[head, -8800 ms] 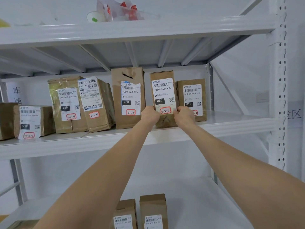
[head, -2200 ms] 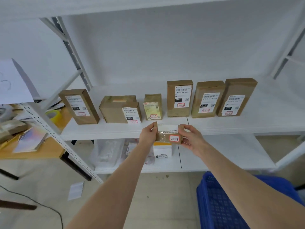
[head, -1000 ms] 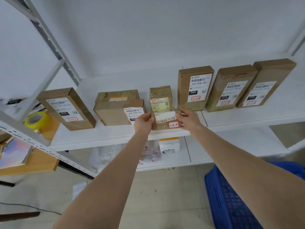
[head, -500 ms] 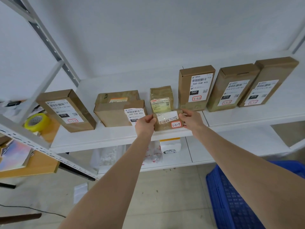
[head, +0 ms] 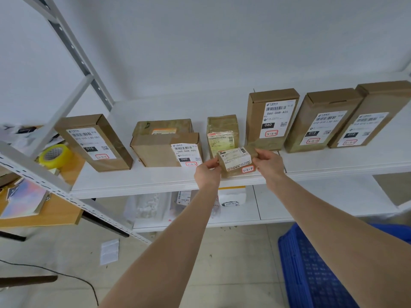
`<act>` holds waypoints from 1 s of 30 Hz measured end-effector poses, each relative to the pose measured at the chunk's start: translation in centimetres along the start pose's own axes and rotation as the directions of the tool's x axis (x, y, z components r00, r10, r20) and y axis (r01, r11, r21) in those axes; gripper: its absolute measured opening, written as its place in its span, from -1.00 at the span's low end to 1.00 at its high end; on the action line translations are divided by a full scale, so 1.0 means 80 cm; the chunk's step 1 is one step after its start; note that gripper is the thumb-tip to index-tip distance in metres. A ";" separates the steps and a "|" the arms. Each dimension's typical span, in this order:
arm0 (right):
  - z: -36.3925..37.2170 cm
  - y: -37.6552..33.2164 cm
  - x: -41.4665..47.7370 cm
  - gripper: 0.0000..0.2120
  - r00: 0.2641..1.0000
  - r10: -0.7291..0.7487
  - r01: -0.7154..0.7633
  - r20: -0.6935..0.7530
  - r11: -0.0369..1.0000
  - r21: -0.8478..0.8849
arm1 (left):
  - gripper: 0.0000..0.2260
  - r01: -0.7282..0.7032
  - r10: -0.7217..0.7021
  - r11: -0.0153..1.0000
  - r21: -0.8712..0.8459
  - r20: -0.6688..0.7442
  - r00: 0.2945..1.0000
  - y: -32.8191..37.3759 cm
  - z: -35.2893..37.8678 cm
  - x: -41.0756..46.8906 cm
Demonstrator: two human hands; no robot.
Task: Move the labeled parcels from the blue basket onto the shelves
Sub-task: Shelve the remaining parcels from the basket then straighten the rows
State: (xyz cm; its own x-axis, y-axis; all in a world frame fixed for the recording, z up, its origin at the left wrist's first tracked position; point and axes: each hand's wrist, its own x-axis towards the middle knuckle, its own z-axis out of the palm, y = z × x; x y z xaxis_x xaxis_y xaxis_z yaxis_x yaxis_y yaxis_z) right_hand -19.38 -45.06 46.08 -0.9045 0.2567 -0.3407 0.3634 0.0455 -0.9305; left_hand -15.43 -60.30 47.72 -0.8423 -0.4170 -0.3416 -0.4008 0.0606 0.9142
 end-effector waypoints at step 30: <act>0.014 -0.006 -0.026 -0.50 0.992 0.096 -0.081 0.085 0.984 -0.160 | -0.79 -0.004 -0.006 0.980 0.199 0.052 0.999 0.019 -0.019 -0.002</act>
State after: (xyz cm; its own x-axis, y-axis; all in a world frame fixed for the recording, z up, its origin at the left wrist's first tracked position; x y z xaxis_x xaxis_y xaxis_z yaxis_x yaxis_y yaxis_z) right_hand -17.91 -46.73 47.11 -0.8811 0.1768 -0.4386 0.4670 0.1788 -0.8660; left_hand -15.37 -61.55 49.52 -0.8572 -0.3700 -0.3582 -0.4610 0.2411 0.8540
